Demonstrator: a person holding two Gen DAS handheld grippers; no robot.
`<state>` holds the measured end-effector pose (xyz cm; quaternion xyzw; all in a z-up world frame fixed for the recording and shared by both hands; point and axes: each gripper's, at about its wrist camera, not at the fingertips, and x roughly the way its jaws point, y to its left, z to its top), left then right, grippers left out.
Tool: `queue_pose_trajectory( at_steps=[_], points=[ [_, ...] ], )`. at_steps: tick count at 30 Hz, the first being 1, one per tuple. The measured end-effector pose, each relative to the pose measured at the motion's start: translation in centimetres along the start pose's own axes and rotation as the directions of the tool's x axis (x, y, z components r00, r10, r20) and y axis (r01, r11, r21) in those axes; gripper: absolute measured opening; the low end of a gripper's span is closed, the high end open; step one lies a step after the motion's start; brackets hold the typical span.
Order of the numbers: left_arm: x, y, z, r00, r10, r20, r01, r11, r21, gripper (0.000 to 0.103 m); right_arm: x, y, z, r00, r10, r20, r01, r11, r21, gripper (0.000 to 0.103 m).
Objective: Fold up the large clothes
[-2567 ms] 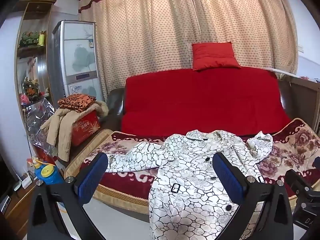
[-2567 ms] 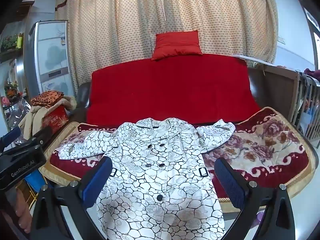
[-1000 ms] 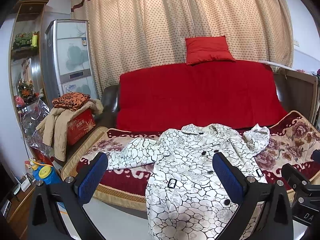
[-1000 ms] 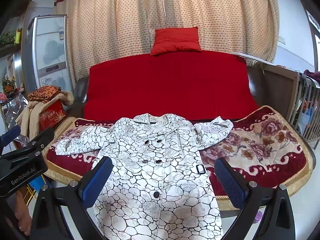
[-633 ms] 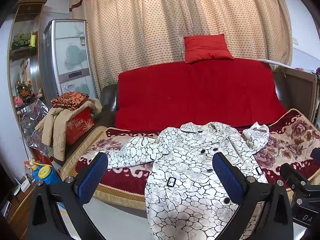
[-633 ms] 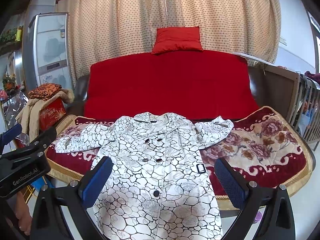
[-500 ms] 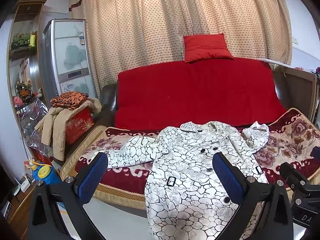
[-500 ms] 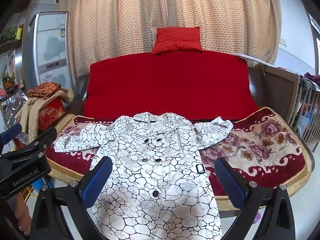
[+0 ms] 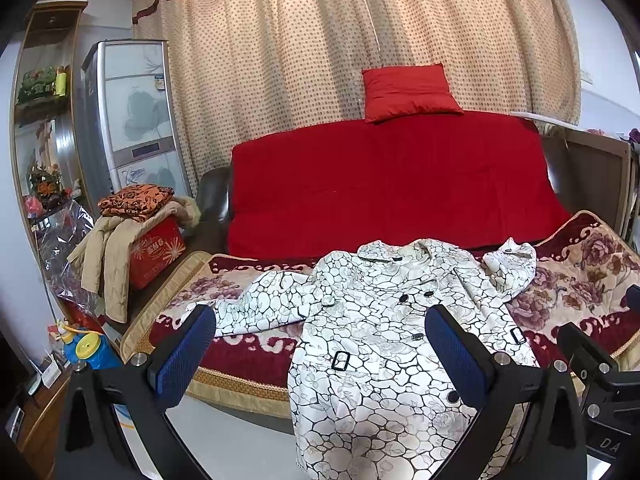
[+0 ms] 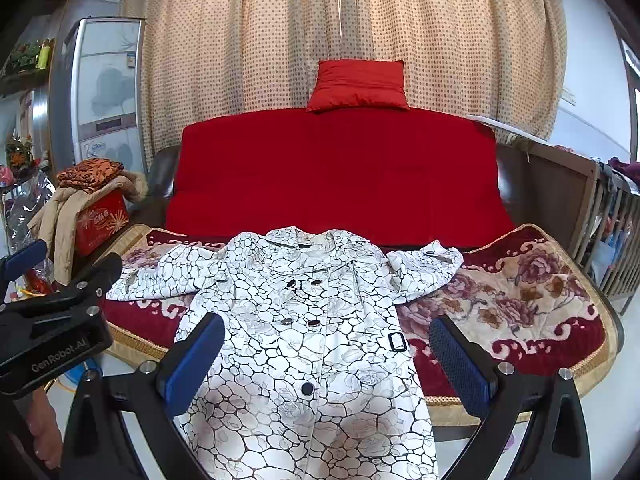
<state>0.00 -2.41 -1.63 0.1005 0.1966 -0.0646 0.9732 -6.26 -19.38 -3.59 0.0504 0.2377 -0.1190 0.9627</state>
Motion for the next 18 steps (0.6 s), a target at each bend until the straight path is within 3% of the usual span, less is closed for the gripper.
queue_pose_trajectory(
  at_steps=[13,18],
  points=[
    [1.0,-0.5,-0.5,1.0,-0.006,-0.028,0.007,1.0,0.012,0.103,0.6,-0.2,-0.2,1.0,-0.005,-0.011,0.005,1.0,0.001,0.103],
    [2.7,-0.8,-1.0,0.997,-0.031,-0.074,0.032,0.999,0.007,0.103,1.4,-0.4,-0.4,1.0,-0.014,-0.027,0.014,1.0,0.001,0.103]
  ],
)
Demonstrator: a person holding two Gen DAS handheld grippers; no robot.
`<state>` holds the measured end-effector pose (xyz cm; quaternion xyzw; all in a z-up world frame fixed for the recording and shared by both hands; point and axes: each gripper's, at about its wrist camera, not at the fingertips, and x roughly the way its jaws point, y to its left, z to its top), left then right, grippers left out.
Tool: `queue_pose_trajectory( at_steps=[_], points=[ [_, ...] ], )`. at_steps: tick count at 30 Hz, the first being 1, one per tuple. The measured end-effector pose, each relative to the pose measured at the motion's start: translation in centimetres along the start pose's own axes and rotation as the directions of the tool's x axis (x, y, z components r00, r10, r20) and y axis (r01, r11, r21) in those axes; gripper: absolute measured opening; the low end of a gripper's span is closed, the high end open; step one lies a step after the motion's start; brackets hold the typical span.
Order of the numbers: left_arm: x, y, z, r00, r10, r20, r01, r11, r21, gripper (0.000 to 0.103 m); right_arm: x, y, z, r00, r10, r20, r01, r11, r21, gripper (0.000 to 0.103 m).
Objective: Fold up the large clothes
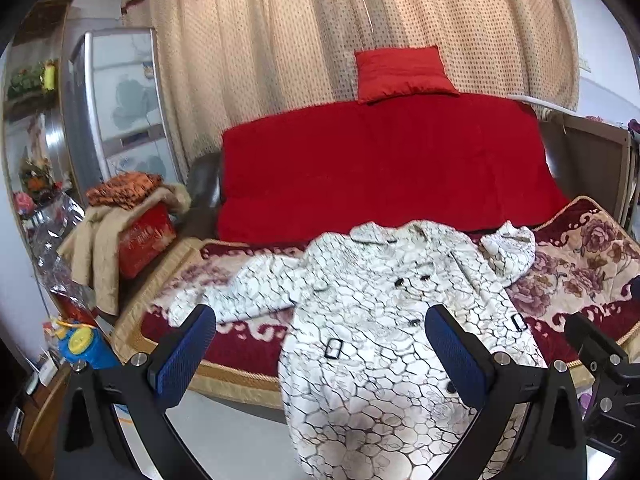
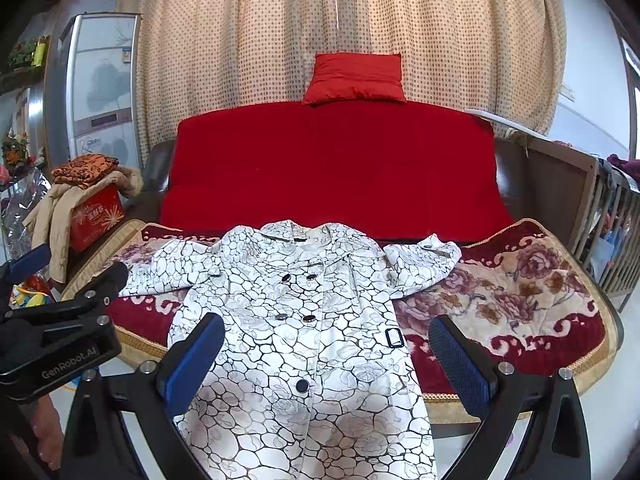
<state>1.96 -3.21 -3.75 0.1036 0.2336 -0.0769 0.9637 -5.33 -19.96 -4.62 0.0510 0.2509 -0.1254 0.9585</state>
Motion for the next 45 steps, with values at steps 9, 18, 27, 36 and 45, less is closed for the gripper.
queue_pose_trajectory(
  at_steps=[9,18,27,36,45],
  points=[
    [7.5,-0.9,-1.3,0.976,-0.11,-0.189,0.102,0.993,-0.051,0.103,3.4,-1.0,-0.2,0.997,-0.056,-0.051,0.055,0.998,-0.017,0.103],
    [18.5,-0.1,-5.0,0.88,-0.148,-0.452,0.092,0.985,-0.143,0.103,11.7,-7.3,1.0,0.989,-0.076,-0.127,0.083,0.995,0.048,0.103],
    [24.7,1.3,-7.3,0.815,-0.125,-0.566,0.016,0.981,-0.194,0.103,29.0,-25.2,1.9,0.976,0.13,-0.175,-0.028,0.871,0.491,0.101],
    [27.7,0.3,-5.2,0.858,-0.114,-0.501,0.004,0.976,-0.216,0.103,45.1,-36.6,1.0,0.961,0.217,-0.172,-0.004,0.633,0.774,0.074],
    [30.0,-1.3,-2.4,0.907,-0.094,-0.411,0.008,0.979,-0.206,0.103,53.2,-39.7,1.7,0.962,0.203,-0.182,0.03,0.585,0.811,0.047]
  ],
)
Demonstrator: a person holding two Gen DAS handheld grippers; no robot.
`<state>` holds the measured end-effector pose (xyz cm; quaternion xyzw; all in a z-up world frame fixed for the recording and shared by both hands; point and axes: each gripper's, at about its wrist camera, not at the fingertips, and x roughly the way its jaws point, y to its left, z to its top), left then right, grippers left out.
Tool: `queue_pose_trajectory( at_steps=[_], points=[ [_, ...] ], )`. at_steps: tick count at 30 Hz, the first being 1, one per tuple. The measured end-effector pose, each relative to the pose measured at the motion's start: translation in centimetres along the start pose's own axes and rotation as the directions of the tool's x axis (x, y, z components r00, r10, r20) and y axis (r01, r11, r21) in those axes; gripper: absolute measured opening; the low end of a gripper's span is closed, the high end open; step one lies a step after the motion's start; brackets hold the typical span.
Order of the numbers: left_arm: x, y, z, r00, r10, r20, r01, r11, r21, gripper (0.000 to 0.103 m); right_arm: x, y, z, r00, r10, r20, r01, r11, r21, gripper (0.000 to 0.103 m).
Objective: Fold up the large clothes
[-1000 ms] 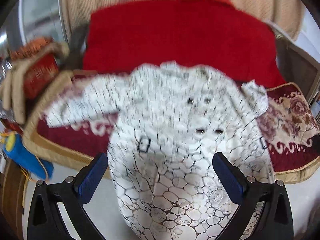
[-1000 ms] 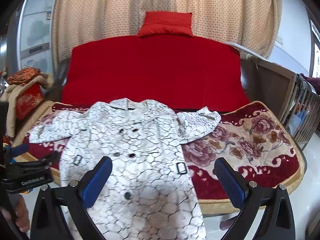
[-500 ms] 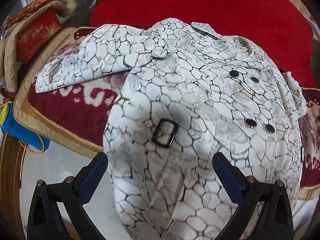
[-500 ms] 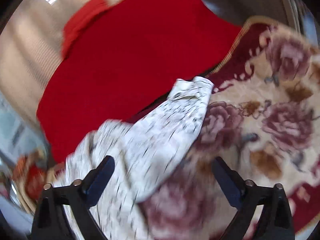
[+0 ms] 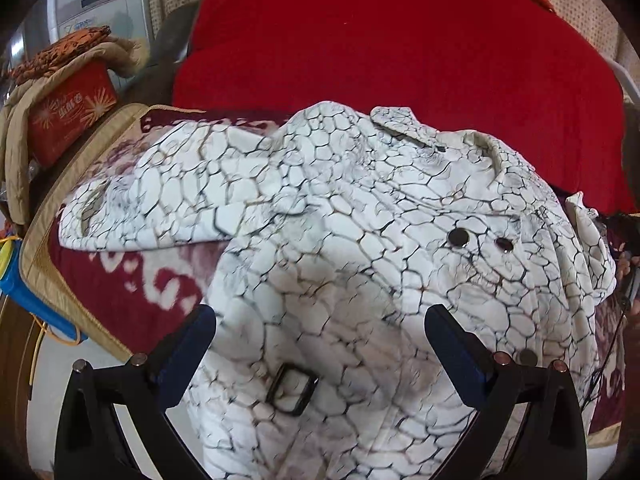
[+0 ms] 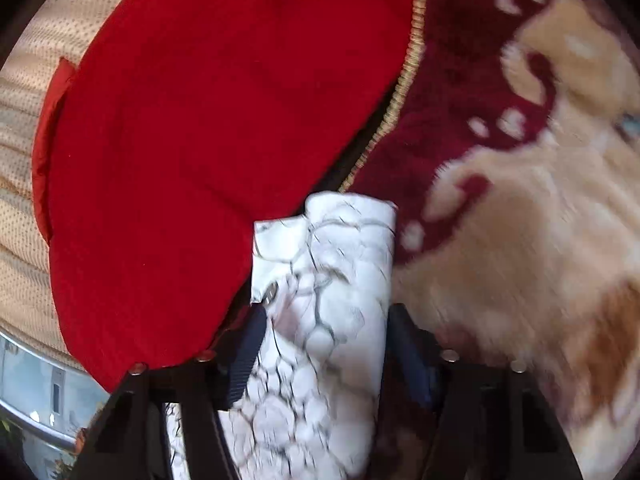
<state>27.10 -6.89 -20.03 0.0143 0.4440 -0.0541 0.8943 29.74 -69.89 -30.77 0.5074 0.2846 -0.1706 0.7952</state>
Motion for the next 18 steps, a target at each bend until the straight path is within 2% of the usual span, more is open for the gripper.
queue_pose_trajectory(
  at_steps=[1,3,5,7,12,15,18],
  points=[
    [0.2,-0.1,0.1,1.0,-0.002,0.0,0.002,1.0,-0.001,0.103,0.9,0.1,0.4,1.0,-0.006,-0.017,0.006,1.0,-0.011,0.035],
    [0.3,-0.2,0.3,1.0,-0.014,0.001,0.014,1.0,-0.006,0.103,1.9,0.1,0.6,0.999,-0.029,-0.029,0.028,0.999,-0.021,0.03],
    [0.2,0.0,0.1,1.0,-0.017,0.002,0.017,1.0,-0.008,0.103,1.8,0.6,0.7,0.999,-0.027,-0.021,0.026,0.999,-0.039,0.016],
    [-0.3,0.7,-0.1,1.0,-0.021,0.014,0.021,1.0,-0.011,0.103,0.4,1.5,0.3,0.999,0.032,0.009,-0.031,0.999,-0.03,0.013],
    [-2.4,3.6,-0.4,0.997,-0.019,0.072,0.022,0.999,-0.049,0.103,-5.1,7.8,-2.6,0.984,0.163,0.064,-0.152,0.976,-0.157,0.012],
    [-3.6,5.9,-0.6,0.995,-0.022,0.101,0.031,0.995,-0.09,0.103,-8.4,12.8,-5.7,0.966,0.251,0.054,-0.233,0.944,-0.233,0.012],
    [-4.7,8.2,-1.2,0.993,-0.017,0.118,0.032,0.992,-0.125,0.103,-11.1,18.3,-9.7,0.939,0.344,0.014,-0.323,0.895,-0.307,0.012]
  ],
)
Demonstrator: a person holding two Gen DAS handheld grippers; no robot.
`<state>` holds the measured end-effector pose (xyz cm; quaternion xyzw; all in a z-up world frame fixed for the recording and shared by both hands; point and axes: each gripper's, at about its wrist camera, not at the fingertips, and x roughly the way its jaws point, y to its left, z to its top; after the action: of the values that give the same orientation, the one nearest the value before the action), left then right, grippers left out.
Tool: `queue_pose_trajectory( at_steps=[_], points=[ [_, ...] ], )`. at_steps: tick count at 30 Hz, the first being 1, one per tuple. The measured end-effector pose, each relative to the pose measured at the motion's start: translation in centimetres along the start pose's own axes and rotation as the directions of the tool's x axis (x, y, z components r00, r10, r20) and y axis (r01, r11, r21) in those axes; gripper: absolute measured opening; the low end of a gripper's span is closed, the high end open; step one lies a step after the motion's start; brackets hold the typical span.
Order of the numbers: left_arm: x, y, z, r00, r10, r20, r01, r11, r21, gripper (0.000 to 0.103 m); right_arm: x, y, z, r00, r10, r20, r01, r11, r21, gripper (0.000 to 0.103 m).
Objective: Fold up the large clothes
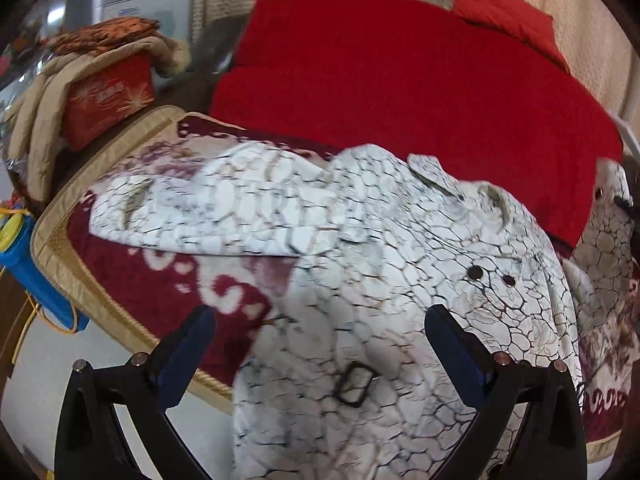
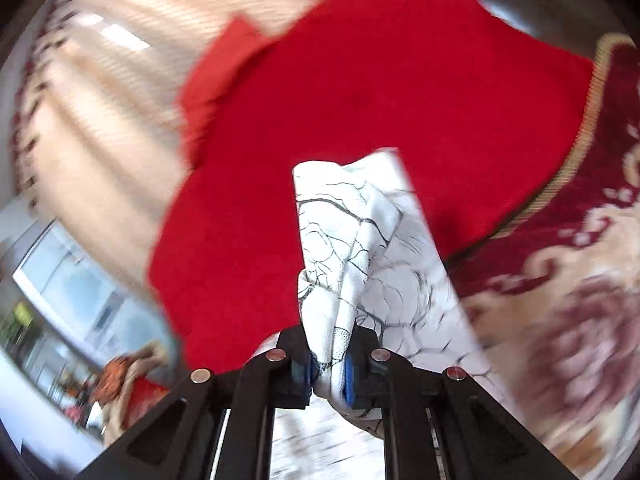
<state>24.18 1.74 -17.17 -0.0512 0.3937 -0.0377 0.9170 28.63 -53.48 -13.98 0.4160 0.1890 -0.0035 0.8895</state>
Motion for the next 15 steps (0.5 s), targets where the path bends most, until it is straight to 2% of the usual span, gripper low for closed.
queue_pose_trajectory(
  at_steps=[5,8,10,12,13,14,15],
  points=[
    [-1.6,3.4,-0.8,0.999,0.037,0.022,-0.036,0.999,-0.038,0.103,2.5,10.2,-5.9,0.983,0.16,-0.086,-0.166,0.984,-0.066,0.012],
    [-2.5,5.1,-1.3,0.999,0.045,0.026,-0.043,0.997,-0.063,0.103,5.5,15.4,-10.5,0.97,0.187,-0.154,-0.204,0.974,-0.104,0.013],
    [-2.9,5.9,-1.6,0.998,0.05,0.024,-0.048,0.996,-0.073,0.103,8.1,17.2,-14.0,0.958,0.194,-0.212,-0.219,0.97,-0.102,0.018],
    [-3.2,6.4,-1.8,0.998,0.054,0.021,-0.052,0.996,-0.077,0.103,10.8,18.8,-17.7,0.949,0.155,-0.273,-0.192,0.975,-0.114,0.039],
    [-3.2,6.5,-1.8,0.998,0.053,0.02,-0.052,0.996,-0.077,0.103,12.0,18.9,-18.8,0.94,0.151,-0.307,-0.193,0.975,-0.111,0.079],
    [-3.3,6.6,-1.9,0.998,0.053,0.019,-0.051,0.996,-0.075,0.103,13.0,19.2,-20.3,0.924,0.158,-0.349,-0.202,0.975,-0.094,0.101],
    [-3.2,6.6,-1.9,0.998,0.053,0.017,-0.051,0.996,-0.071,0.103,13.3,19.2,-21.5,0.911,0.172,-0.375,-0.212,0.975,-0.068,0.101]
  ],
)
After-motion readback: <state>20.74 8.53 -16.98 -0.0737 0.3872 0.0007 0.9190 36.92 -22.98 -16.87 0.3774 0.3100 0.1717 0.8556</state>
